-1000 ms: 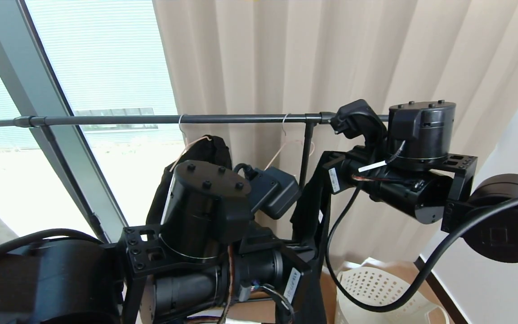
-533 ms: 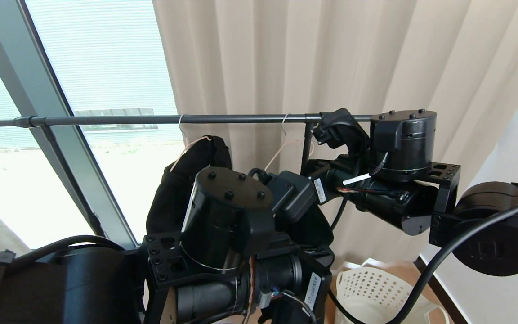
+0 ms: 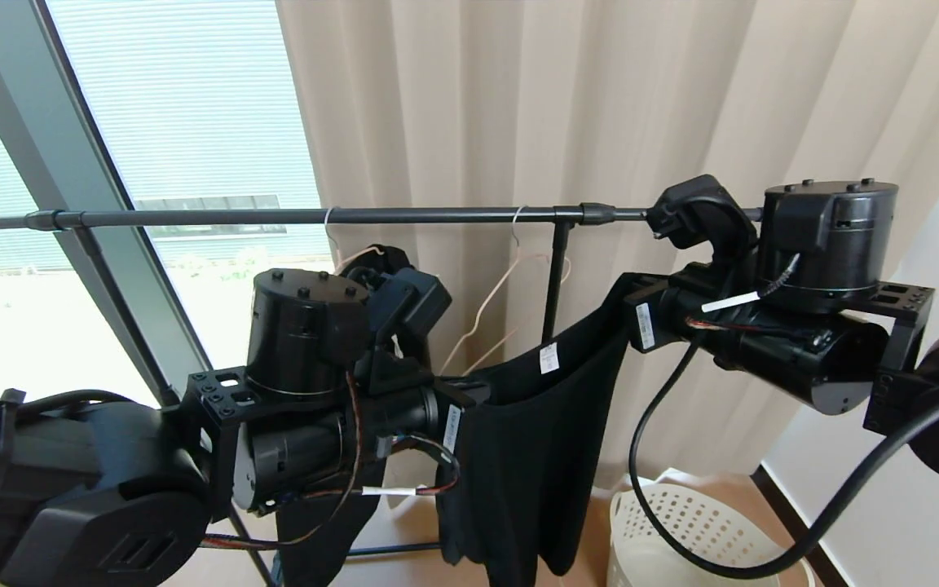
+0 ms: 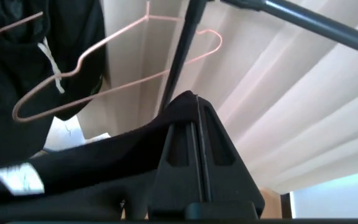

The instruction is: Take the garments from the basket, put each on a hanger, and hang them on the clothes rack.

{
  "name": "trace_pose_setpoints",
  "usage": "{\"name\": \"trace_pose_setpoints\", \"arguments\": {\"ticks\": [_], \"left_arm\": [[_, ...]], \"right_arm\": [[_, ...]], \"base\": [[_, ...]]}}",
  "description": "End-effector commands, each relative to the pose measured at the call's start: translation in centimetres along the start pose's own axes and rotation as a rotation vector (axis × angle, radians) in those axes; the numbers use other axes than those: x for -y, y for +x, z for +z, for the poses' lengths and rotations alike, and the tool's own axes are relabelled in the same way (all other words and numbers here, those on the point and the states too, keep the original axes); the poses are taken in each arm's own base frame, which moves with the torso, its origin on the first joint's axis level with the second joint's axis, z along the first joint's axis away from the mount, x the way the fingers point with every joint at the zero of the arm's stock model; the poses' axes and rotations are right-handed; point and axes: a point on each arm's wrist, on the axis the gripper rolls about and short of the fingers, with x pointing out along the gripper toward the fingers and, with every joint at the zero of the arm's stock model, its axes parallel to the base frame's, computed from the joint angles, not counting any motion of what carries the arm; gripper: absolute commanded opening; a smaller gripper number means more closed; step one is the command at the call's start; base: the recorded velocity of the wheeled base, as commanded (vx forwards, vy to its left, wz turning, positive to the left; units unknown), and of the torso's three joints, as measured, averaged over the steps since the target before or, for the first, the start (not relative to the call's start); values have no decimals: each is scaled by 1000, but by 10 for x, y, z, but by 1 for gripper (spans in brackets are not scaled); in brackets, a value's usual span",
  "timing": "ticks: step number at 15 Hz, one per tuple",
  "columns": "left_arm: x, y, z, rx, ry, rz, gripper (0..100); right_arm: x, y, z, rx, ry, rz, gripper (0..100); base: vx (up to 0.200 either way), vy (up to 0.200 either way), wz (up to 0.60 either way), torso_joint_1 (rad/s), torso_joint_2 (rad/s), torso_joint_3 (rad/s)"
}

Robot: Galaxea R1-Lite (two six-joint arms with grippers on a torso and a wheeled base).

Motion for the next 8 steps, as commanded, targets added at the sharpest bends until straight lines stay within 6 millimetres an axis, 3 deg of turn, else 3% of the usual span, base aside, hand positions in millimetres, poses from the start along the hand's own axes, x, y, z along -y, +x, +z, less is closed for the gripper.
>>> {"name": "trace_pose_setpoints", "arguments": {"ticks": [1, 8], "left_arm": [[-11, 16, -7, 5, -4, 19, 0], [-12, 34, -4, 29, 45, -13, 0]], "right_arm": [[10, -23, 0, 21, 9, -5, 0], [14, -39, -12, -2, 0, 3, 0]], "base": [[0, 0, 0, 0, 0, 0], [0, 0, 0, 0, 0, 0]]}}
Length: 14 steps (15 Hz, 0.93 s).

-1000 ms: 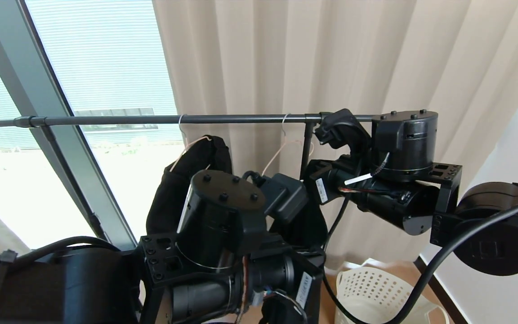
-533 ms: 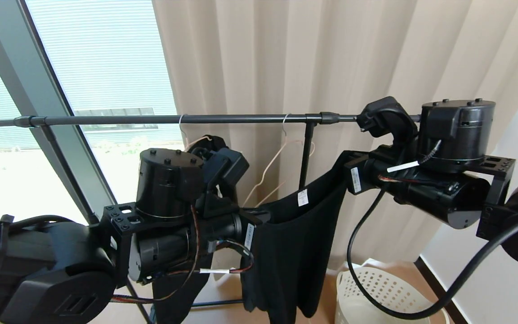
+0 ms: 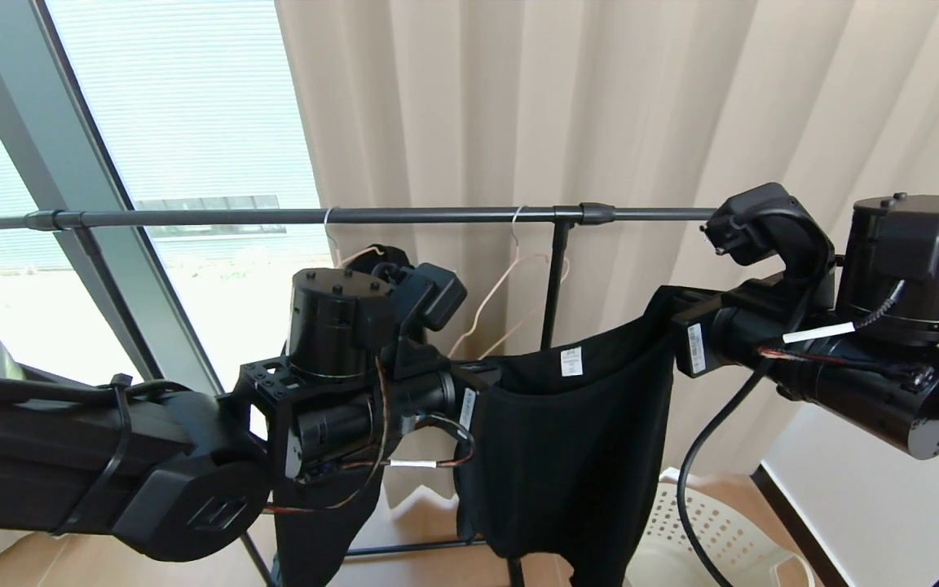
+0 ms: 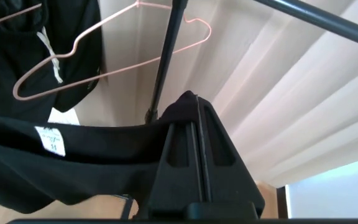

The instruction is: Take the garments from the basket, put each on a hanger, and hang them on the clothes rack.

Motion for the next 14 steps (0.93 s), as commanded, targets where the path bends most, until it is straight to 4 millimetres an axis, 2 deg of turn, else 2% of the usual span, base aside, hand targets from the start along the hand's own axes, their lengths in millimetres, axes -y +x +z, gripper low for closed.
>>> {"name": "trace_pose_setpoints", "arguments": {"ticks": [1, 4, 5, 8, 11, 14], "left_arm": [[1, 4, -3, -9, 0, -4, 0], [0, 5, -4, -15, 2, -2, 0], [0, 5, -5, -17, 1, -4, 100], [0, 3, -8, -28, 3, 0, 100], [3, -16, 0, 14, 30, 2, 100], [1, -30, -3, -18, 92, 19, 100]], "right_arm": [[1, -4, -2, 0, 0, 1, 0], [2, -2, 6, 19, 7, -5, 0], [3, -2, 7, 27, 10, -5, 0], [4, -3, 8, 29, 12, -9, 0], [16, 11, 9, 19, 24, -61, 0], [19, 18, 12, 22, 33, -76, 0]], "base": [[0, 0, 0, 0, 0, 0], [0, 0, 0, 0, 0, 0], [0, 0, 0, 0, 0, 0], [0, 0, 0, 0, 0, 0], [0, 0, 0, 0, 0, 0], [0, 0, 0, 0, 0, 0]]}}
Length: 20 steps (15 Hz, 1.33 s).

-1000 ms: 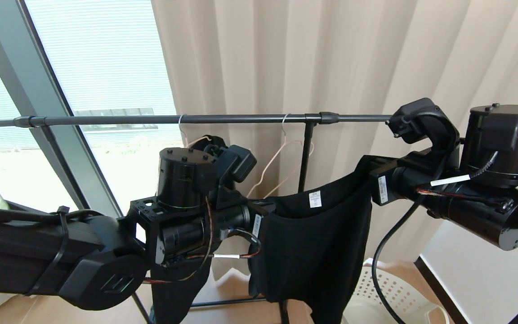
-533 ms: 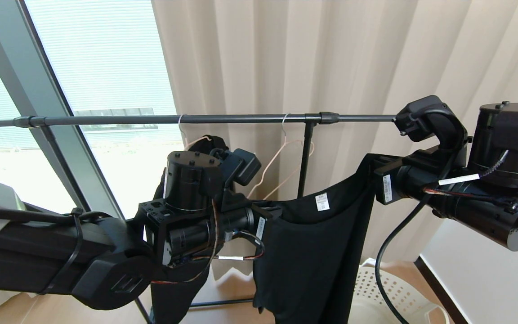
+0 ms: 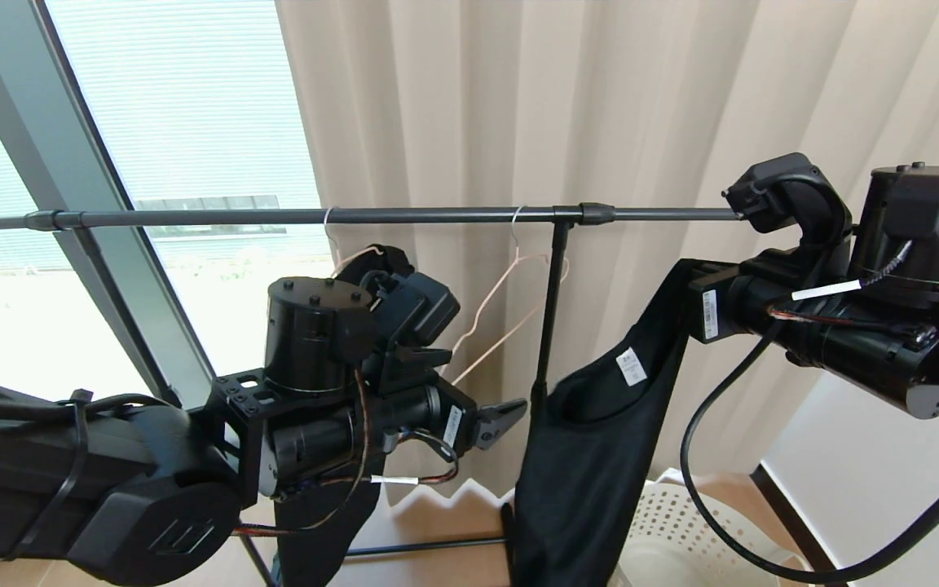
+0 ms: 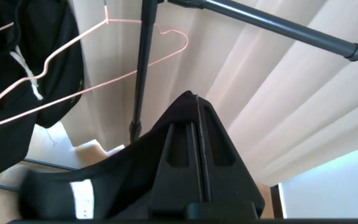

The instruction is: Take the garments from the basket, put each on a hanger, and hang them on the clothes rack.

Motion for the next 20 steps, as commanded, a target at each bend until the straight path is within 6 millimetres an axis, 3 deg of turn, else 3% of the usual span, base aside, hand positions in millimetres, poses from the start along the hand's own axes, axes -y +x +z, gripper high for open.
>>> {"name": "trace_pose_setpoints", "arguments": {"ticks": [1, 4, 6, 11, 17, 20], "left_arm": [[-1, -16, 0, -12, 10, -10, 100], [-11, -15, 4, 4, 9, -34, 100], [-48, 13, 9, -2, -15, 57, 100], [-82, 62, 9, 14, -5, 115, 100], [-90, 122, 3, 41, 34, 100, 100], [-86, 137, -9, 17, 33, 96, 100]], "right_arm": [[1, 7, -2, -11, 0, -9, 0], [3, 4, -2, -10, 4, -11, 0], [6, -7, -7, -14, 1, -10, 0], [16, -37, -10, 11, 8, -7, 0], [11, -44, -15, 3, -4, 19, 0], [9, -42, -19, -12, -13, 26, 0]], "base": [[0, 0, 0, 0, 0, 0], [0, 0, 0, 0, 0, 0], [0, 0, 0, 0, 0, 0], [0, 0, 0, 0, 0, 0], [0, 0, 0, 0, 0, 0], [0, 0, 0, 0, 0, 0]]}}
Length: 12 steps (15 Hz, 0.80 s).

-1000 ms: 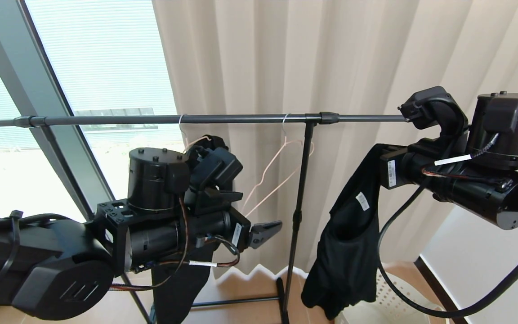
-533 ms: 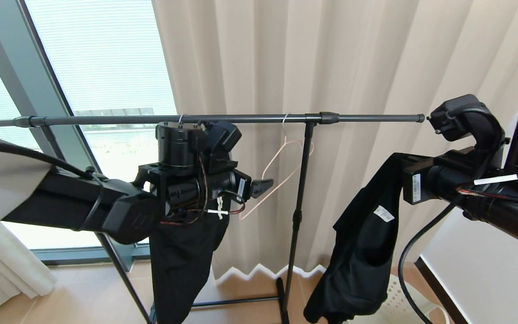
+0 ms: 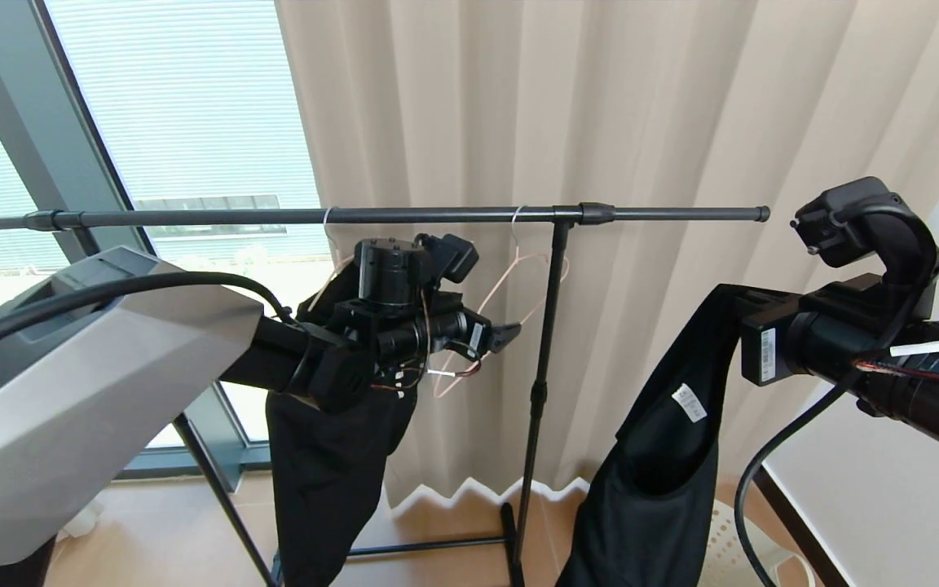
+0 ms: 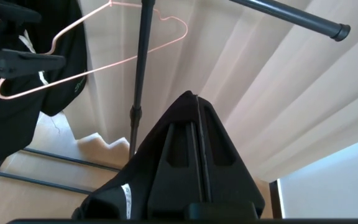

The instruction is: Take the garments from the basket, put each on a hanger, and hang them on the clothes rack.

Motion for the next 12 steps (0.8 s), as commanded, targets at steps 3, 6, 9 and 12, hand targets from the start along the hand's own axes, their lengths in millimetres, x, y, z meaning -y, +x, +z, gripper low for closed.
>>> {"name": "trace_pose_setpoints", "arguments": {"ticks": [3, 6, 9, 12], "left_arm": [[0, 27, -18, -28, -1, 52, 100], [-2, 28, -16, -22, -1, 68, 100], [-3, 33, -23, -35, -3, 69, 100], [-4, 36, -28, -41, -4, 70, 100]], "right_arm": [[-6, -2, -4, -10, -13, 24, 0], [-8, -3, -3, -7, -15, 34, 0], [-9, -3, -4, -9, -15, 35, 0], [-8, -3, -3, -7, -13, 35, 0]], "base": [[0, 0, 0, 0, 0, 0], [0, 0, 0, 0, 0, 0], [0, 0, 0, 0, 0, 0], [0, 0, 0, 0, 0, 0]]}}
